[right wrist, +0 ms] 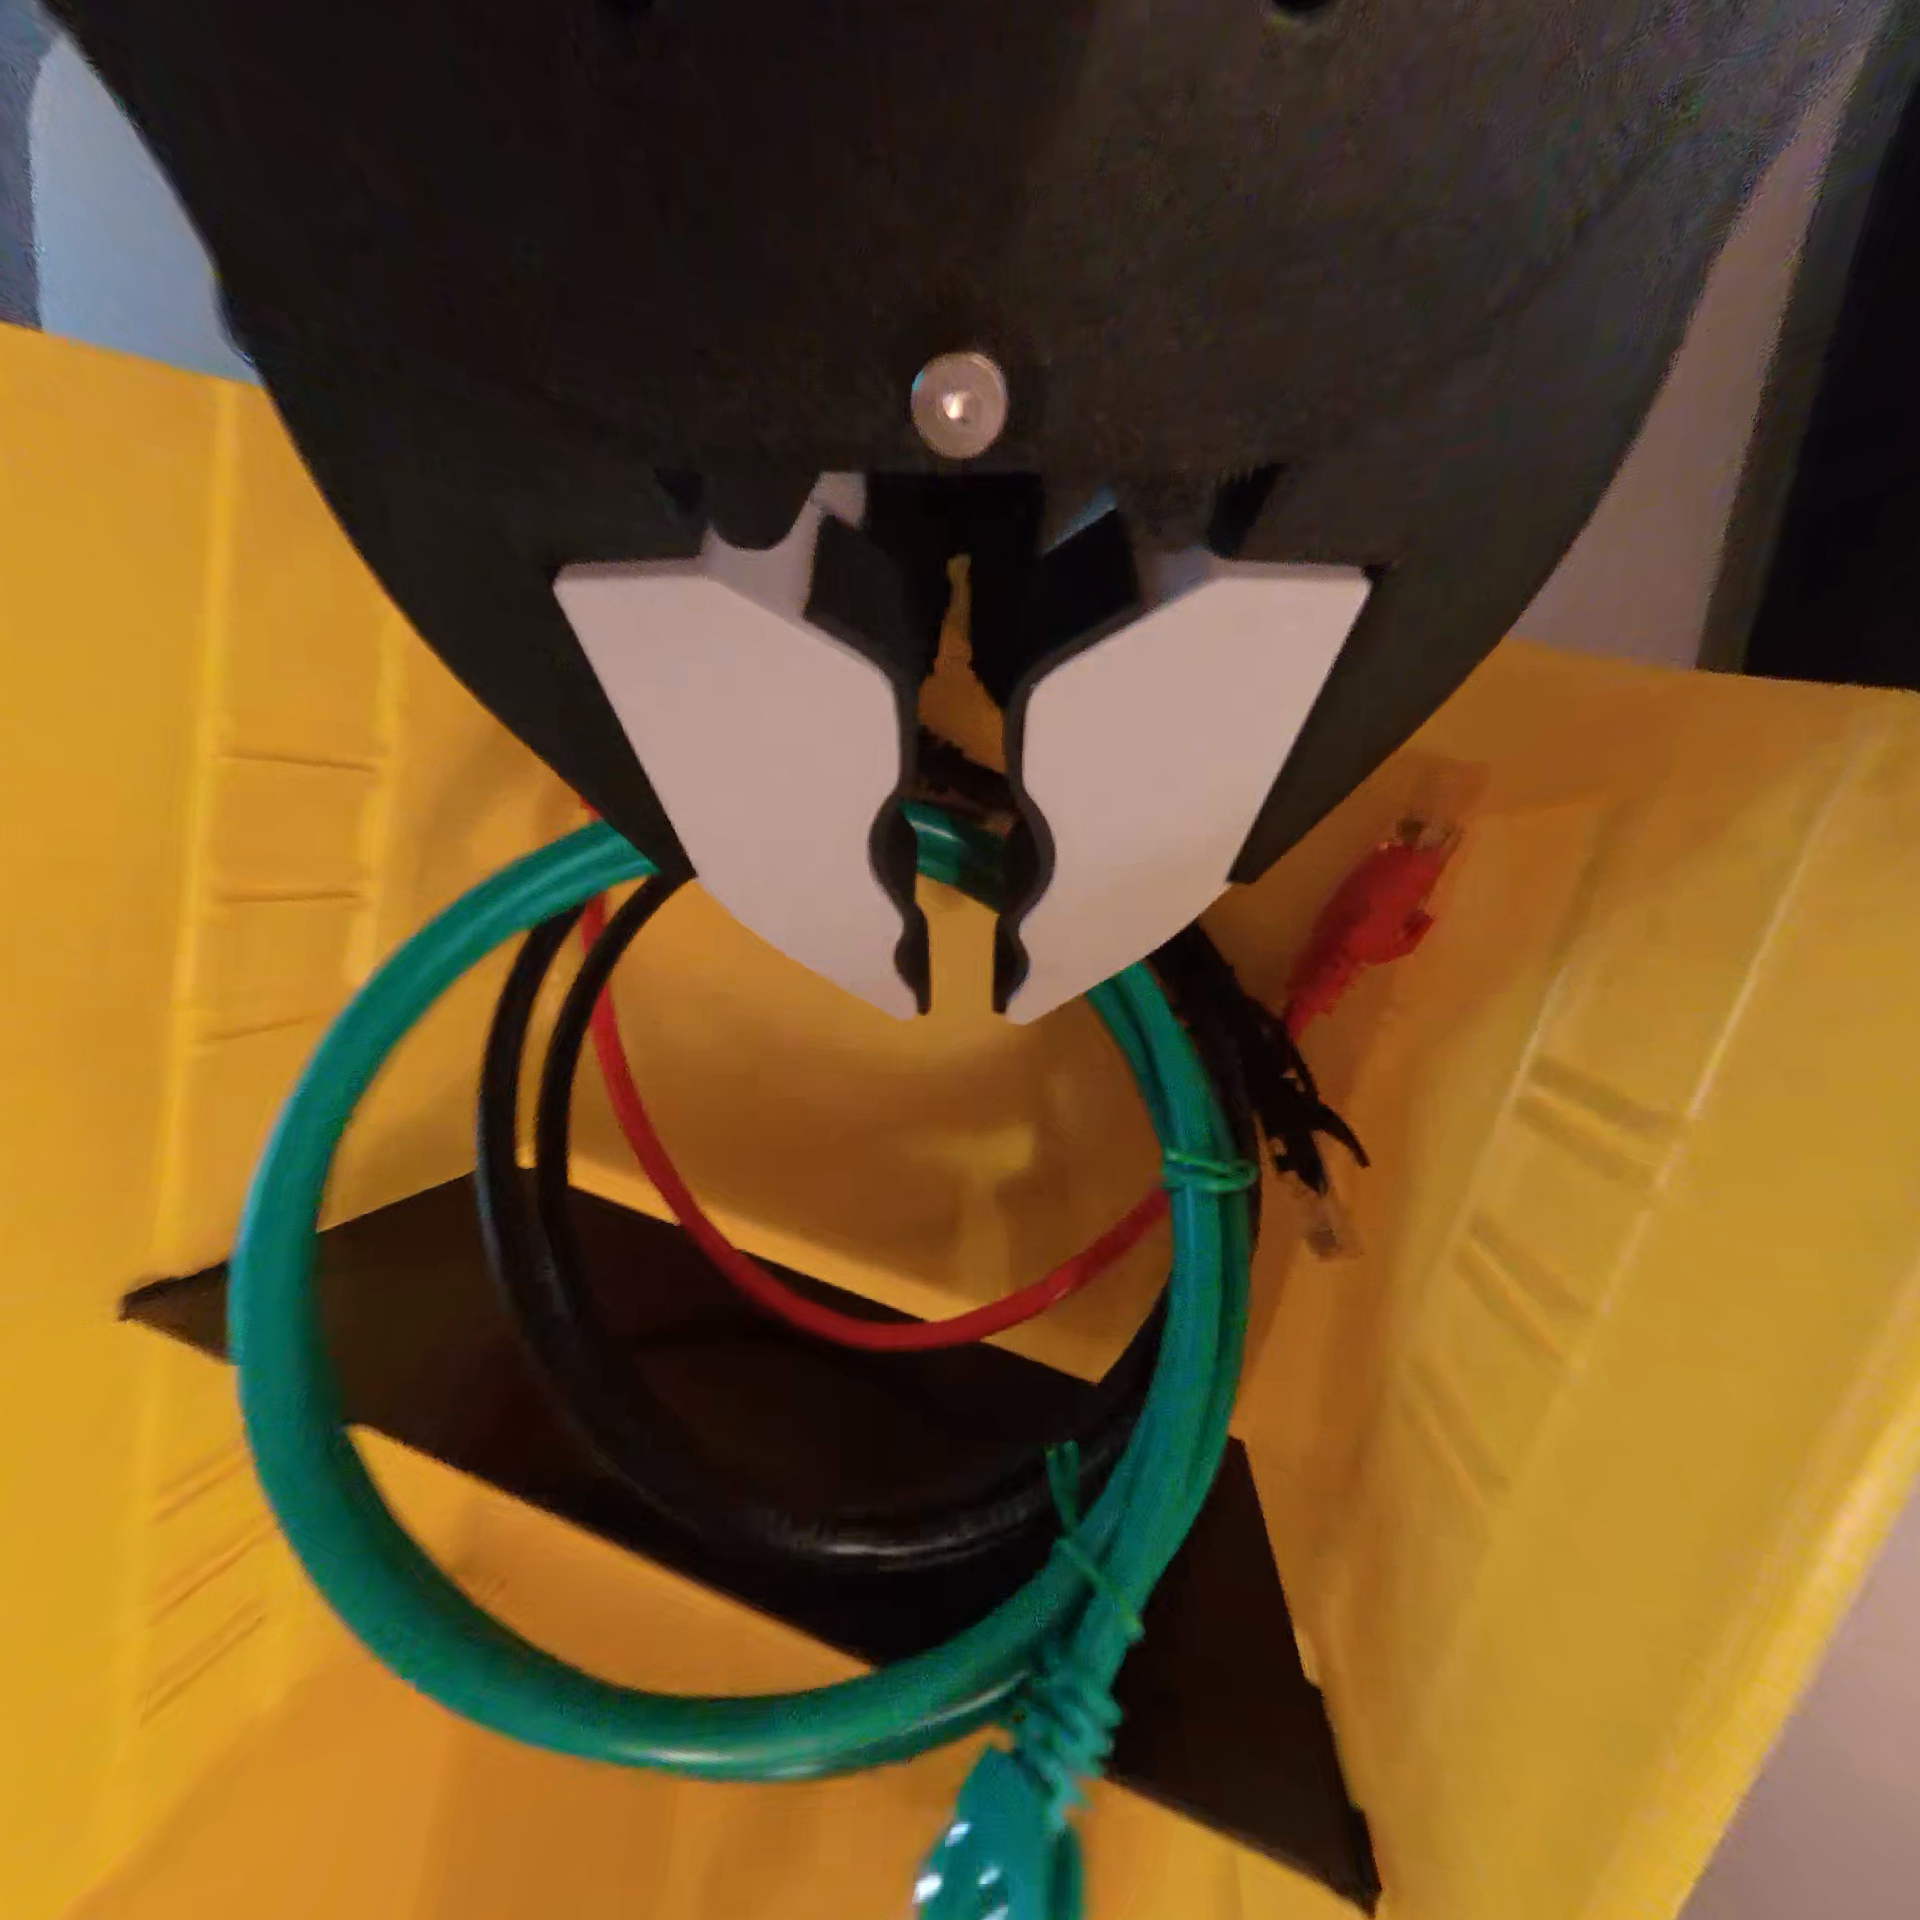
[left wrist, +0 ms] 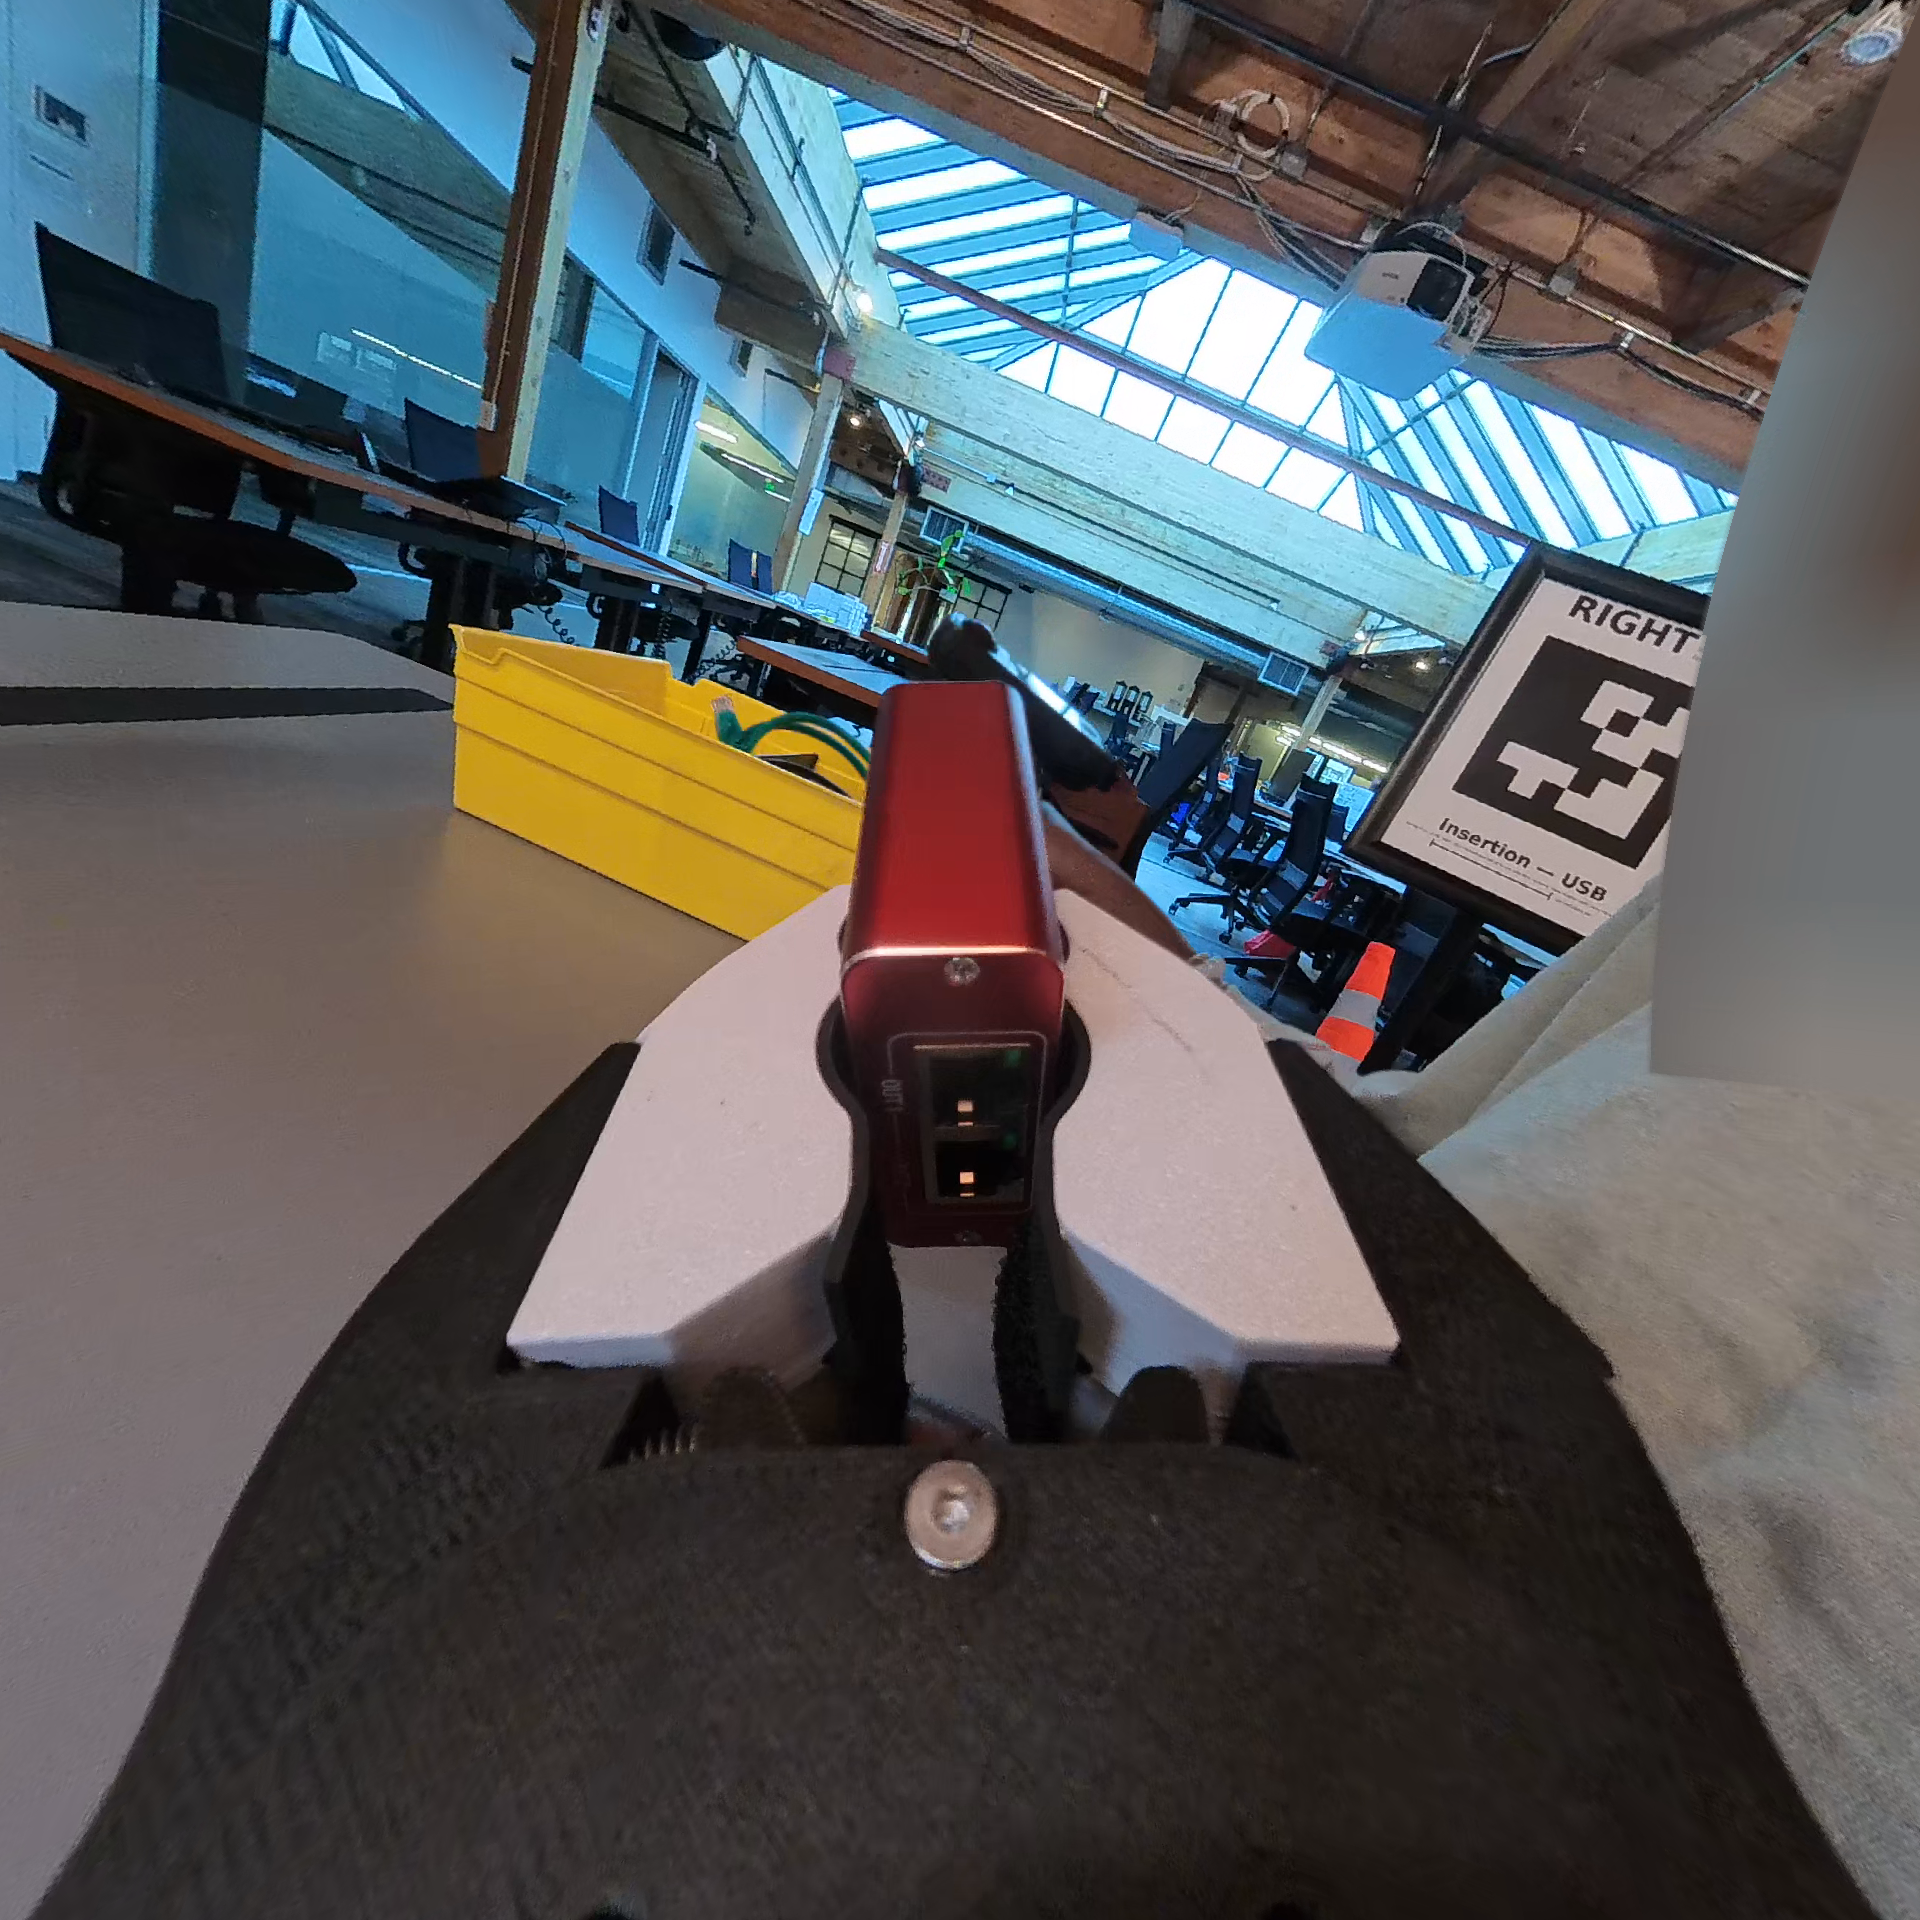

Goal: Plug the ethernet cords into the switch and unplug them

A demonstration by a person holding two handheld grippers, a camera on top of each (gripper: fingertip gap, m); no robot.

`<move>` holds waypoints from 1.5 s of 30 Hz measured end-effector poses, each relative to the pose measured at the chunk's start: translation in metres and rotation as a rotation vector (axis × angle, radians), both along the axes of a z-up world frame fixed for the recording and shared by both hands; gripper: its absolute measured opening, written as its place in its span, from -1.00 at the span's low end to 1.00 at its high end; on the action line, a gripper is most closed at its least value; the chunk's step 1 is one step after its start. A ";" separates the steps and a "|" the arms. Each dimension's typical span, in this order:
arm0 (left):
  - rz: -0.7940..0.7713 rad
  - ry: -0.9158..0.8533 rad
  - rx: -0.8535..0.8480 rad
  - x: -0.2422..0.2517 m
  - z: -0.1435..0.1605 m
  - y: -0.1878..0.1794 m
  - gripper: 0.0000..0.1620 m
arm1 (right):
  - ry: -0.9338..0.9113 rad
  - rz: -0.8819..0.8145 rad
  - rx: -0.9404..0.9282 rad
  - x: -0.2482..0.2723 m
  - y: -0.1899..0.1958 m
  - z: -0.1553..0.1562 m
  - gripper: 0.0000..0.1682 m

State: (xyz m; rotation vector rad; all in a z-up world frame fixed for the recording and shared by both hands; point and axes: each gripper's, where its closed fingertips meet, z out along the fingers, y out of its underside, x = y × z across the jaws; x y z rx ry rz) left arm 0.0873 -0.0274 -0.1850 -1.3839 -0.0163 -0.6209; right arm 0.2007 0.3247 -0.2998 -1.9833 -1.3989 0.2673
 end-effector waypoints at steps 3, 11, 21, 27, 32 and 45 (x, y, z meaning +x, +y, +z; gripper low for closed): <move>0.012 0.001 -0.006 -0.002 -0.001 0.001 -0.66 | 0.086 -0.026 0.069 0.000 0.003 0.022 -0.70; 0.026 -0.023 -0.028 -0.006 -0.004 0.002 -0.65 | 0.800 0.567 0.299 -0.052 -0.138 0.157 -0.36; -0.042 0.427 -0.215 0.035 -0.046 0.014 -0.65 | 0.679 1.447 -0.232 -0.088 -0.354 0.130 -0.44; -0.055 0.375 -0.168 0.034 -0.037 0.010 -0.65 | 0.511 1.519 -0.295 -0.099 -0.374 0.100 -0.67; 0.013 0.201 0.086 0.018 0.010 -0.004 -0.66 | 0.971 1.408 -0.525 -0.101 -0.366 0.132 -0.69; 0.068 -0.050 0.225 -0.010 0.034 -0.016 -0.25 | 1.605 1.075 -0.850 -0.098 -0.336 0.170 -0.69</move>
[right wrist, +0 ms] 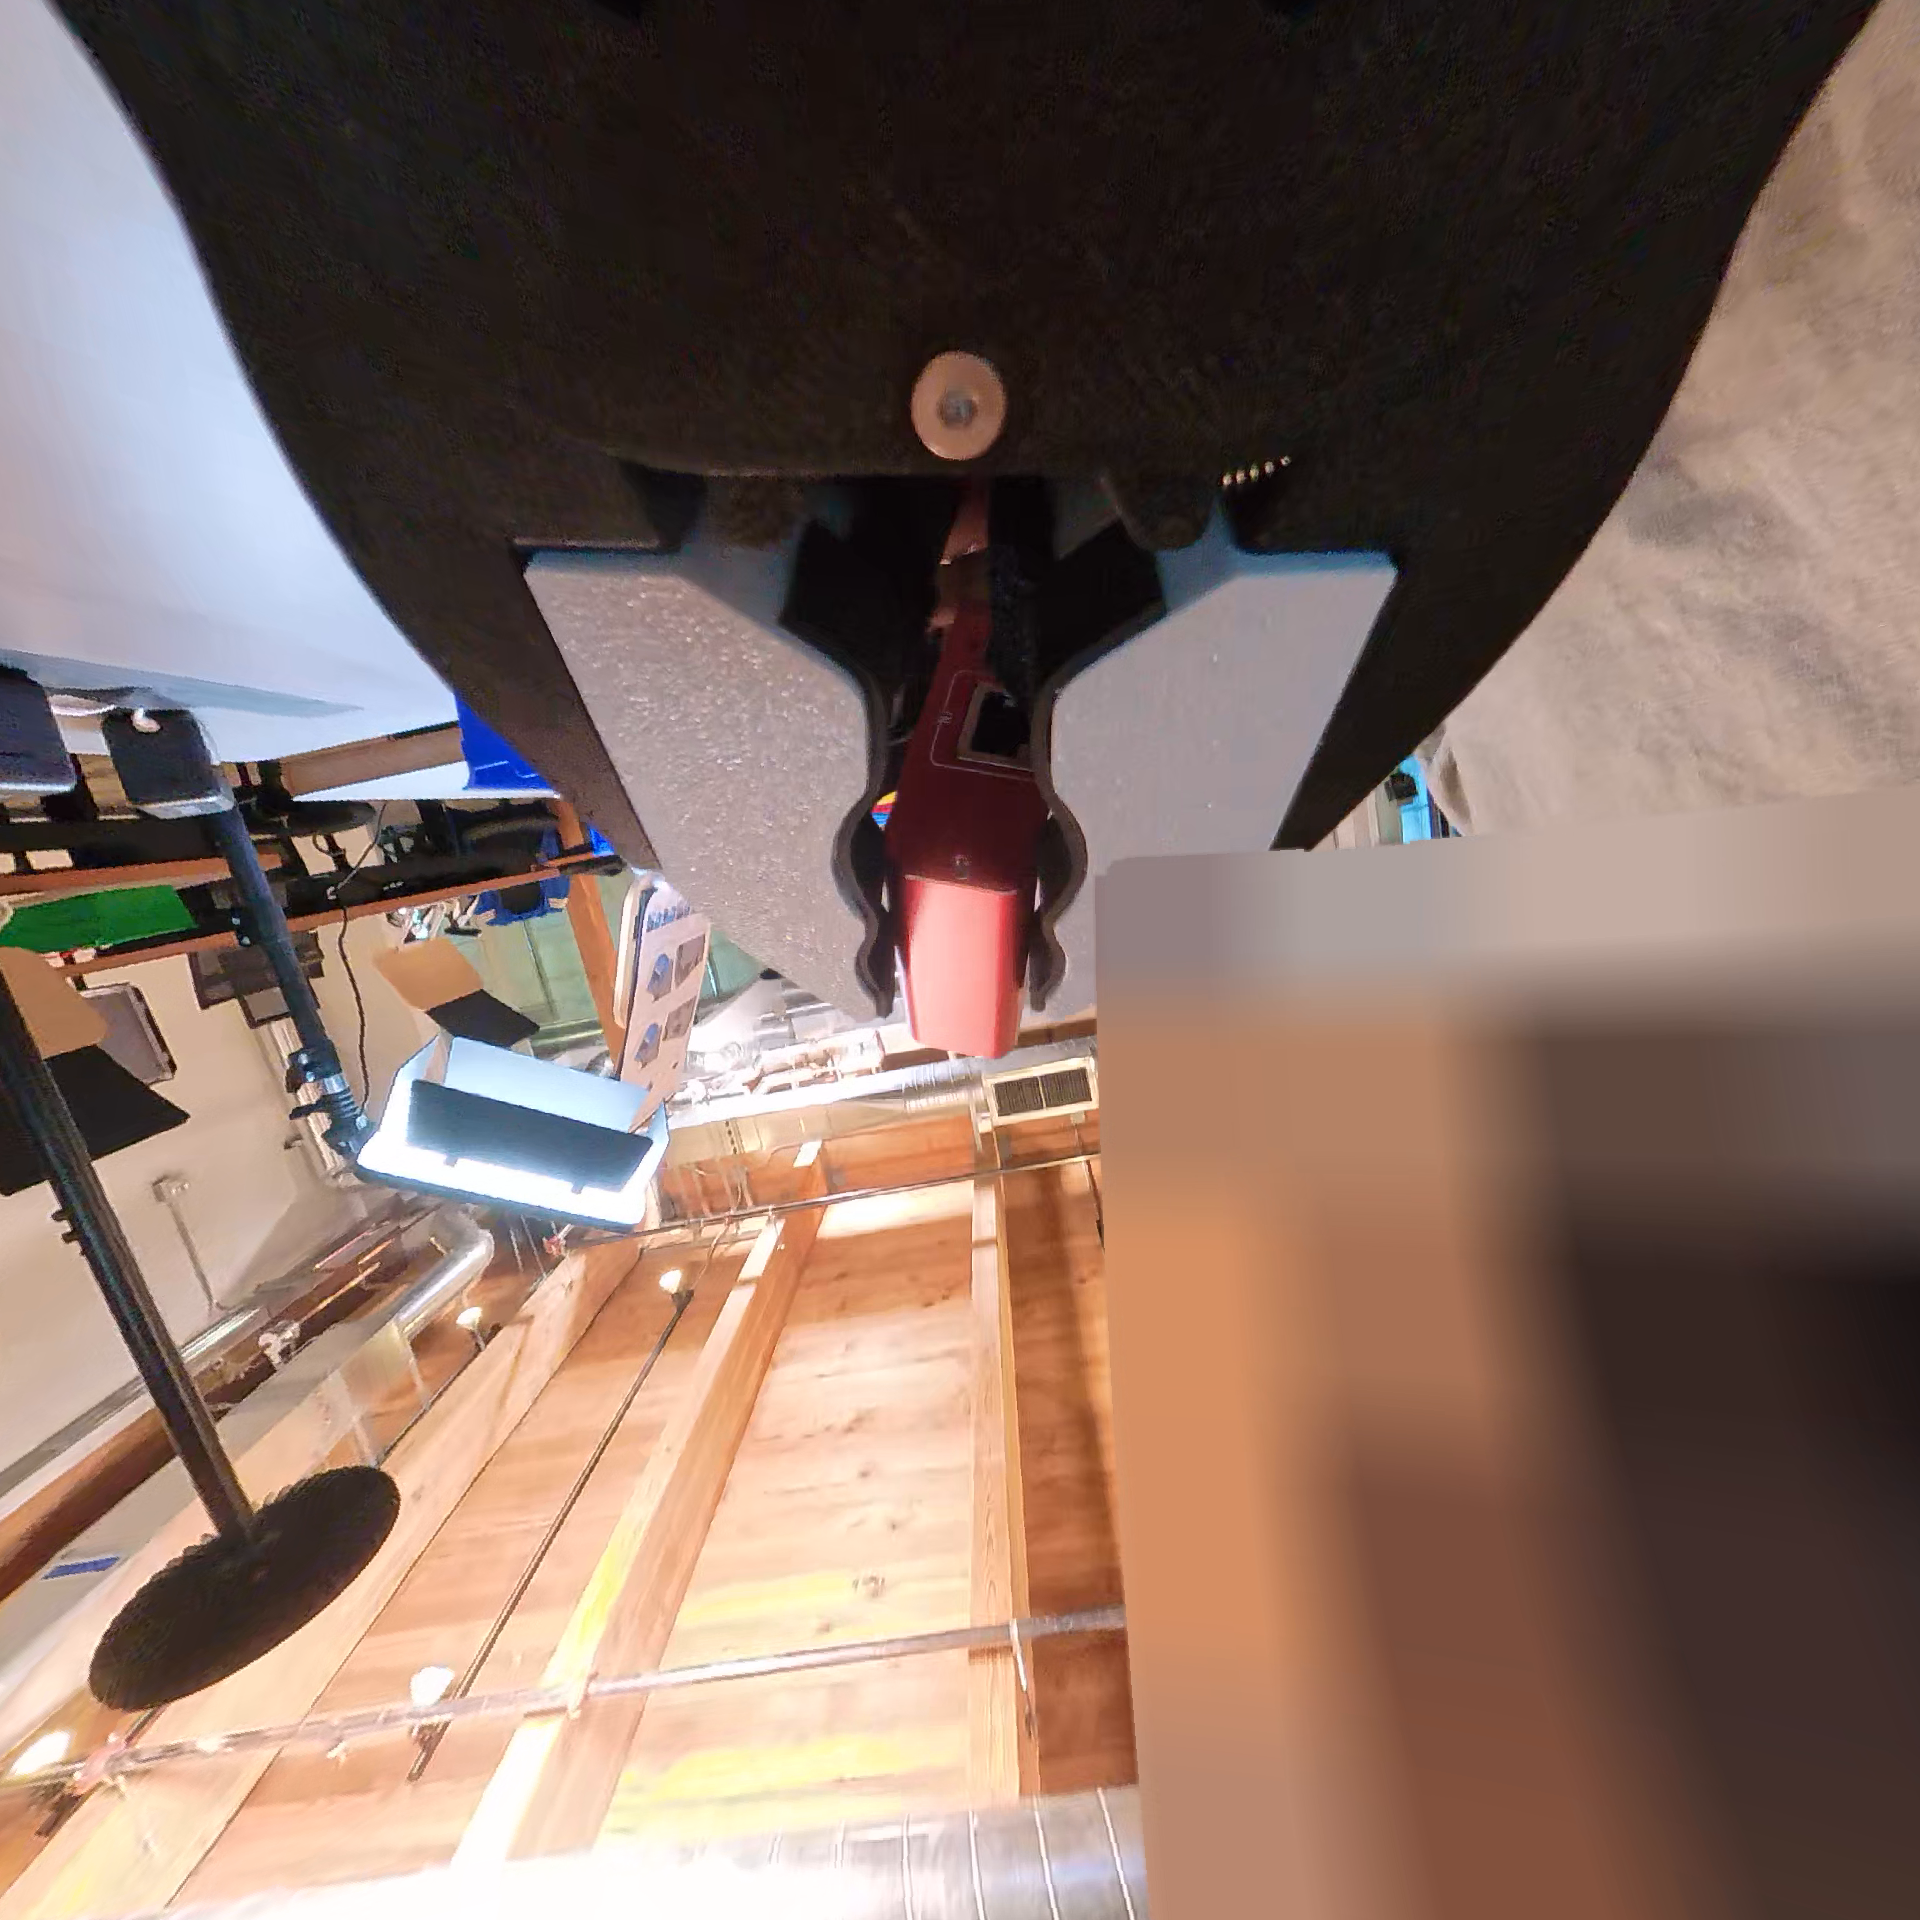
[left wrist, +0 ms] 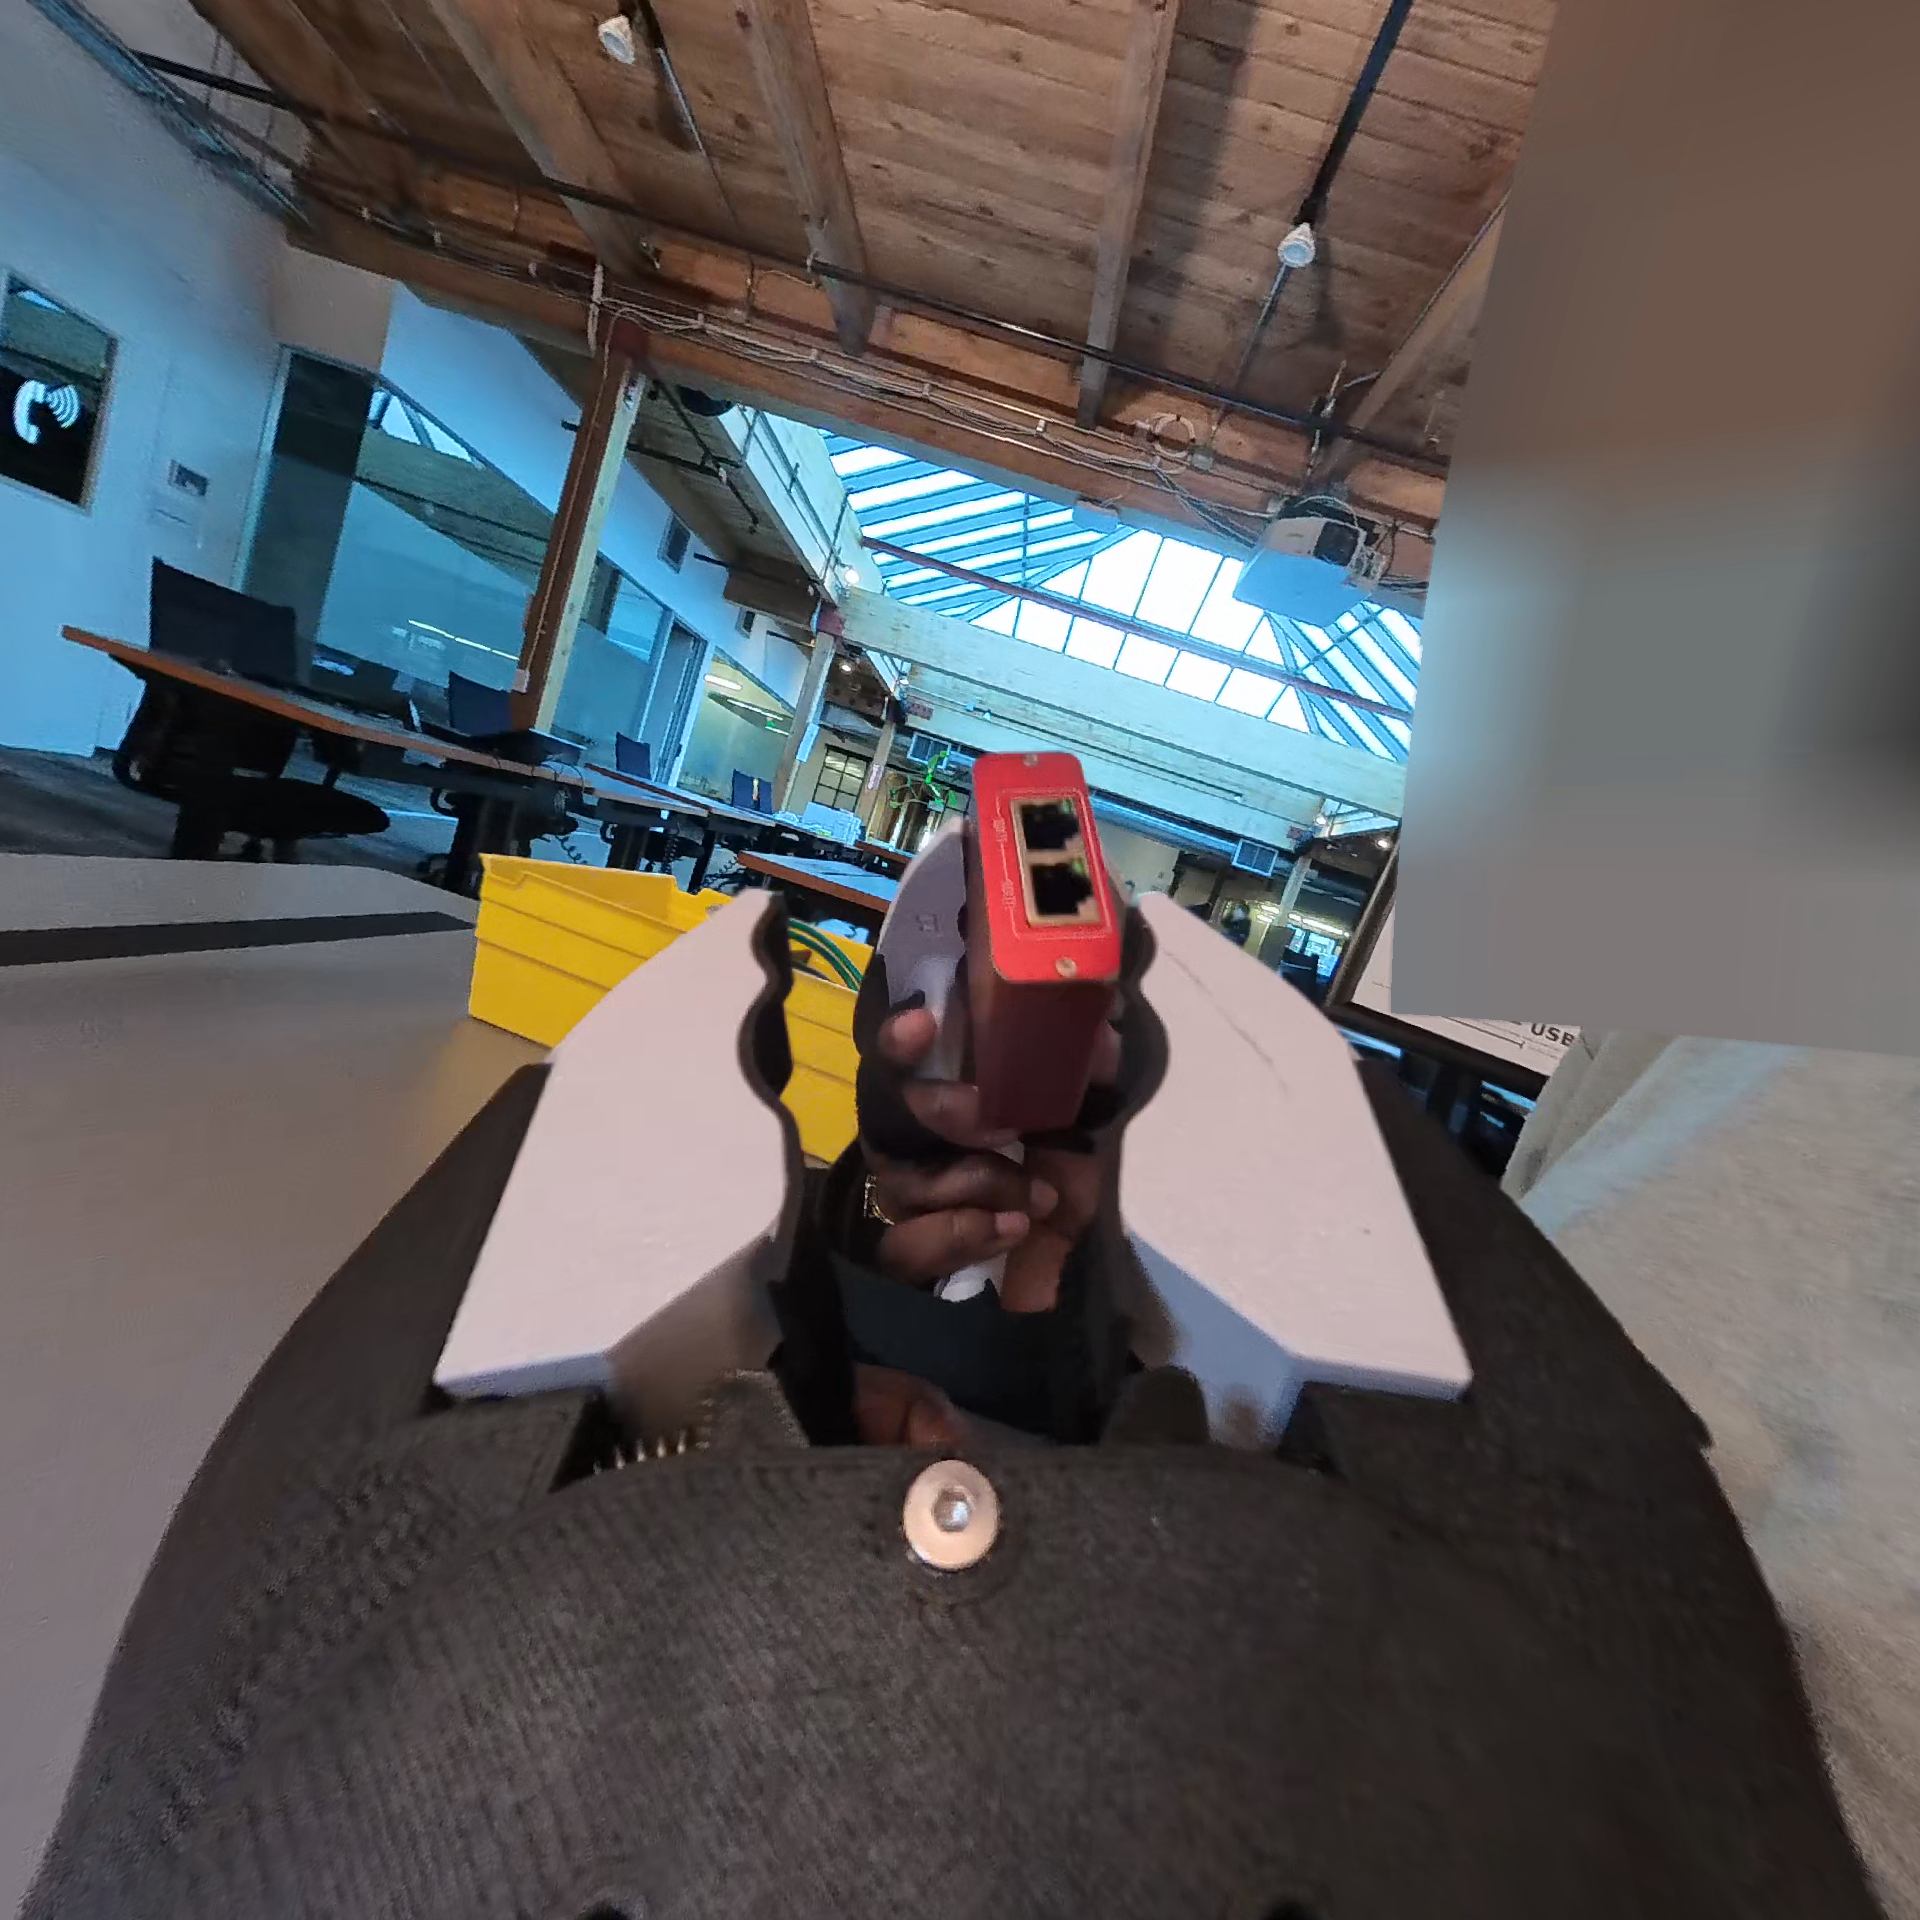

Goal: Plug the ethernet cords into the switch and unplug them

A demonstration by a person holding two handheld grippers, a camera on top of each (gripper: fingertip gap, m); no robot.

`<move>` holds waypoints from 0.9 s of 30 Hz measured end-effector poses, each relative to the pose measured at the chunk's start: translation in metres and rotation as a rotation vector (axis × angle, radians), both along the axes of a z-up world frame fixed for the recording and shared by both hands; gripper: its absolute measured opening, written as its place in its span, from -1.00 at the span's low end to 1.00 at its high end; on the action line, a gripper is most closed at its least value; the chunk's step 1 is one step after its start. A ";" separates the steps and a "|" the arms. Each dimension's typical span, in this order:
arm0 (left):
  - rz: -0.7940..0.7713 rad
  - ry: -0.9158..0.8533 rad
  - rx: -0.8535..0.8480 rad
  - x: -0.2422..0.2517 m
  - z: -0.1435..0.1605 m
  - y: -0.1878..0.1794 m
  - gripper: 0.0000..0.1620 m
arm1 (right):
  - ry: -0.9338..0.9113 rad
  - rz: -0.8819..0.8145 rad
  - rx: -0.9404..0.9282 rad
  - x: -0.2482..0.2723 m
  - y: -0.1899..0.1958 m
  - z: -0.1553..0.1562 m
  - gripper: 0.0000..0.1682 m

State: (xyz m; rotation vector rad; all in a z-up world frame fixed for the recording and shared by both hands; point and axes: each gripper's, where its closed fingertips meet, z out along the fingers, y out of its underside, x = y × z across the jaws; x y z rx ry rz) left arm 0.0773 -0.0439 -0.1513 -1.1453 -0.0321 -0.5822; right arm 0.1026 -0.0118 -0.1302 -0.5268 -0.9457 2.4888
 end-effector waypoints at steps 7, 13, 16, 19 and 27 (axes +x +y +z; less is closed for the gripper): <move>-0.086 0.066 -0.054 0.027 -0.009 0.010 -0.29 | 0.056 -0.067 -0.062 -0.003 0.000 0.009 -0.69; 0.077 0.165 0.032 0.010 0.001 -0.003 -0.68 | -0.038 0.016 0.053 -0.015 -0.021 -0.008 -0.71; 0.111 0.189 0.002 0.003 -0.002 -0.003 -0.69 | -0.224 0.107 0.325 -0.016 -0.027 -0.040 -0.73; 0.087 0.274 -0.044 0.016 -0.011 0.003 -0.69 | -0.283 0.029 0.558 -0.011 -0.016 -0.049 -0.62; -0.003 0.375 -0.131 0.036 -0.028 0.011 -0.69 | -0.286 0.015 1.112 0.004 -0.029 -0.060 -0.65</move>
